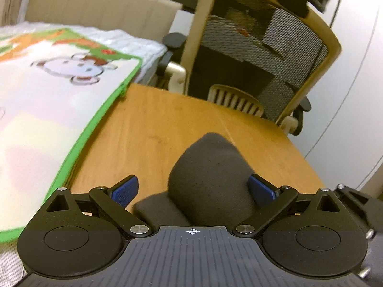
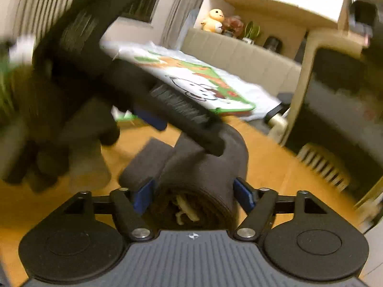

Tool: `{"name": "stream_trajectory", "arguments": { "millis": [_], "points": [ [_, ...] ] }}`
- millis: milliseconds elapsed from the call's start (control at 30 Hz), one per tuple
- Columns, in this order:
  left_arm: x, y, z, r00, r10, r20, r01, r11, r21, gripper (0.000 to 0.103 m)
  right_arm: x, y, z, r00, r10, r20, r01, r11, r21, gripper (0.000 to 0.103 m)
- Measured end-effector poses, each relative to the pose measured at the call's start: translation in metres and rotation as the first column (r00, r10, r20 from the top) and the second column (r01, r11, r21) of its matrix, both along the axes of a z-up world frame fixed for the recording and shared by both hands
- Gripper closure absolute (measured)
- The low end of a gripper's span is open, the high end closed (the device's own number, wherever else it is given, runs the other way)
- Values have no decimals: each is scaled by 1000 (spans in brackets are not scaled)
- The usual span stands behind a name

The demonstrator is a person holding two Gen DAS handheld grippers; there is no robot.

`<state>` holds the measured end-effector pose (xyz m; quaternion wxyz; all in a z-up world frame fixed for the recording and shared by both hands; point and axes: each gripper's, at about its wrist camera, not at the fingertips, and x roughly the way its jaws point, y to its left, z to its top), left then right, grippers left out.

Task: Fold clothes
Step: 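Keep rolling the trousers toward the waistband with the right gripper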

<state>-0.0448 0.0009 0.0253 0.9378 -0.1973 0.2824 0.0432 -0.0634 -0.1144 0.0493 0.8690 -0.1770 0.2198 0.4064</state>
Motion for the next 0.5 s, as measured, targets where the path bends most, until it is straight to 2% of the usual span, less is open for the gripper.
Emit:
{"name": "stream_trajectory", "arguments": {
  "millis": [67, 133, 233, 367, 433, 500],
  "points": [
    [-6, 7, -3, 1000, 13, -2, -13, 1000, -6, 1, 19, -19, 7, 988, -10, -152, 30, 991, 134, 6],
    [-10, 13, -4, 1000, 21, -5, -21, 1000, -18, 1, 42, -36, 4, 957, -38, -288, 106, 968, 226, 5],
    [-12, 20, -8, 1000, 23, -9, -24, 999, -40, 1, 69, -46, -12, 895, -58, -443, 203, 936, 288, 5],
    [-10, 24, -12, 1000, 9, -13, -10, 998, -69, 0, 69, -29, -34, 870, 21, -493, 152, 939, 309, 4],
    [-6, 24, -12, 1000, 3, -14, -4, 997, -73, 0, 71, -11, -43, 875, 2, -483, 140, 956, 258, 5],
    [0, 25, -12, 1000, 4, -16, -5, 997, -72, 0, 72, 3, -51, 891, -23, -454, 139, 964, 225, 15]
  ]
}}
